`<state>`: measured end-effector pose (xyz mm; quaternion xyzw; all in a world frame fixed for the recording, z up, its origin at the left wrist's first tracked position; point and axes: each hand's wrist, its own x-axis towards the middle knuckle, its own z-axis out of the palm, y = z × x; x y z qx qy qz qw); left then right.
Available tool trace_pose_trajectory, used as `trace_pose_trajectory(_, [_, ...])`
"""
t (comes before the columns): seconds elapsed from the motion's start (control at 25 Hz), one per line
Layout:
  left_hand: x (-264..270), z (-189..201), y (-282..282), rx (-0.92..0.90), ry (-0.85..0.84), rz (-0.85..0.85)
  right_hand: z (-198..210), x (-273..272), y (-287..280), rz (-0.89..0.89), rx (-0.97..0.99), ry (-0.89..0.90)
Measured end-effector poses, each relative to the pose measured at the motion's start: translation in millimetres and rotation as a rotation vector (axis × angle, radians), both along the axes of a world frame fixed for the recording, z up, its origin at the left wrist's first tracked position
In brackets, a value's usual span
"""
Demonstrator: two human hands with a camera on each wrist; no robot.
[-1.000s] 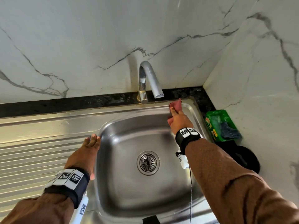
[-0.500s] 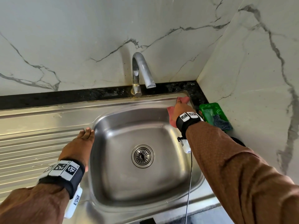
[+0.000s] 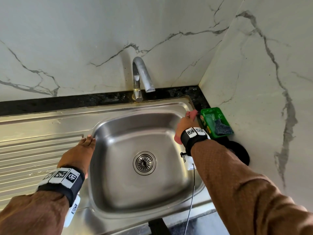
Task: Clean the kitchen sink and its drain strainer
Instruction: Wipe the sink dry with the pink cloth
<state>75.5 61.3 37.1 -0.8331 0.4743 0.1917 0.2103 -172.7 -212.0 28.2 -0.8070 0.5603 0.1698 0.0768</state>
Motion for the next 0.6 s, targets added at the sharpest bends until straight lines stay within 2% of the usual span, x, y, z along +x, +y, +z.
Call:
trace_pose_trajectory(0.24, [-4.5,6.4,-7.7,-0.025,0.021,-0.005,0.0,-14.2,33.6,-0.071,0.177,0.014])
trace_pose_trajectory(0.44, [-4.9,7.1,-12.0,-0.02,0.025,-0.003,-23.7,14.1,51.1,-0.025,0.361,-0.296])
trace_pose_trajectory(0.52, [-10.0,5.7,-16.7,-0.022,-0.023,-0.042,-21.3,31.8,45.1,0.091,0.348,-0.385])
trace_pose_trajectory(0.6, [-11.0,1.0,-20.5,-0.019,-0.078,-0.071,-30.0,55.3,32.8,0.359,0.211,-0.347])
